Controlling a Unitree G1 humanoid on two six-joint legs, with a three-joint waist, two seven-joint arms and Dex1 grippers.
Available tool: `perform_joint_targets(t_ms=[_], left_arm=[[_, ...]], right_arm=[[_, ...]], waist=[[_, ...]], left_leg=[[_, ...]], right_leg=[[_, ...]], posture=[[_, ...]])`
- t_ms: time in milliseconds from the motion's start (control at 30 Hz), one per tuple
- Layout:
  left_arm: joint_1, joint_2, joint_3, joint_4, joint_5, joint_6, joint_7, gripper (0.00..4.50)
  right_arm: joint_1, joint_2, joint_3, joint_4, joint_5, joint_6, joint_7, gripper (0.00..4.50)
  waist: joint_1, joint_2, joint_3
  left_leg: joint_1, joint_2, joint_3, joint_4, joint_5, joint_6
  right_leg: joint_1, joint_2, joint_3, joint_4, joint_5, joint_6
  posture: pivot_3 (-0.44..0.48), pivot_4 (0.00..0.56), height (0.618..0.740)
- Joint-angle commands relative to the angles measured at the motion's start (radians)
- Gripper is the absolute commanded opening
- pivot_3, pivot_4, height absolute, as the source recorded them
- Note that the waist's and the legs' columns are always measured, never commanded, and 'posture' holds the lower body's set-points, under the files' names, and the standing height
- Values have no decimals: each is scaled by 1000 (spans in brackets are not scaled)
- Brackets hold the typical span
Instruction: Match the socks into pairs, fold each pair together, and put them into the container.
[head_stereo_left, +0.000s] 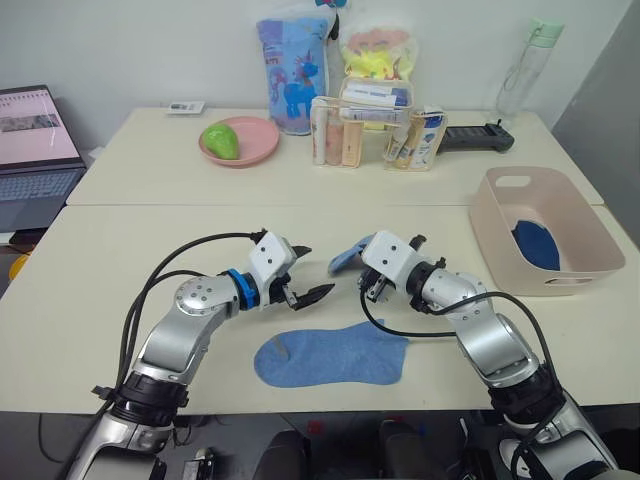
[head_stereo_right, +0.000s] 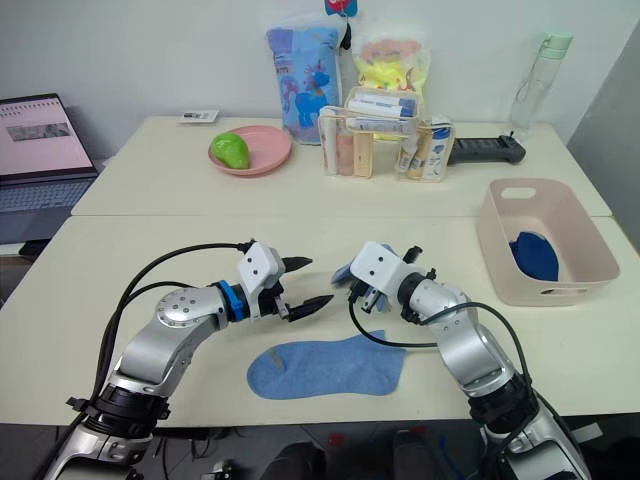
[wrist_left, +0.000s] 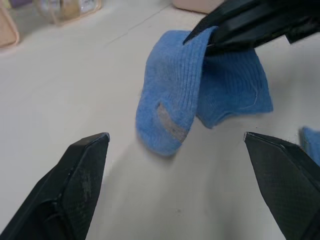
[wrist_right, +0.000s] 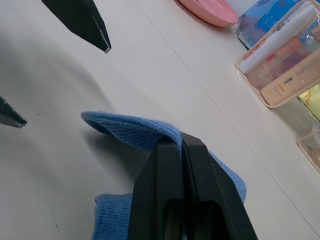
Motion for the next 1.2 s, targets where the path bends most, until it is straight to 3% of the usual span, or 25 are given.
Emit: perform_joint_targets(t_ms=[33, 100, 433, 567, 800, 900, 1133, 1200], left_arm=[[-54, -42, -40, 85, 64, -118, -14, 4500], [-76, -59, -55, 136, 91, -163, -23, 4500], [-157, -47, -38, 289, 131, -284, -86, 1292], [-170, -38, -38, 272, 124, -292, -128, 23], [-192, -22, -30, 233, 125, -247, -150, 0], [-198, -11, -32, 228, 131, -239, -157, 0], [-220, 11, -29, 236, 136, -233, -170, 0], [-223, 17, -27, 239, 137, -234, -173, 0]], right_arm=[[-15, 11, -6, -35, 2, -6, 6, 38], [-15, 12, -4, -36, 0, -7, 11, 38], [3, 10, -11, -60, 6, -7, 25, 0], [40, -18, -45, -111, 38, 5, 59, 1068], [229, -34, -184, -285, 199, 84, 96, 3530], [284, 2, -211, -258, 207, 117, 35, 3530], [262, 152, -228, -119, 241, 245, -89, 3530], [252, 161, -227, -95, 246, 265, -100, 3146]], waist=[[2, 0, 0], [2, 0, 0], [-1, 0, 0], [0, 0, 0], [2, 0, 0], [1, 0, 0], [-7, 0, 0], [-7, 0, 0]], left_leg=[[0, 0, 0, 0, 0, 0], [-1, -1, 0, 0, 0, 0], [0, 0, 0, 0, 0, 0], [-1, 0, -1, 0, 0, 0], [-1, 0, -1, 1, 0, 0], [-1, 0, -1, 0, 0, 0], [0, 0, -1, 0, 0, 0], [0, 0, -1, 0, 0, 0]], right_leg=[[0, 0, 0, 0, 0, 0], [0, 0, 0, 0, 0, 0], [0, 0, 0, 0, 0, 0], [0, 0, -1, 0, 0, 0], [0, 0, -1, 0, 0, 0], [0, 0, -1, 0, 0, 0], [0, 1, -1, 1, 0, 0], [0, 1, -1, 1, 0, 0]], posture=[[0, 150, 703], [0, 150, 703], [0, 150, 703], [0, 150, 703], [0, 150, 703], [0, 150, 703], [0, 150, 703], [0, 150, 703]])
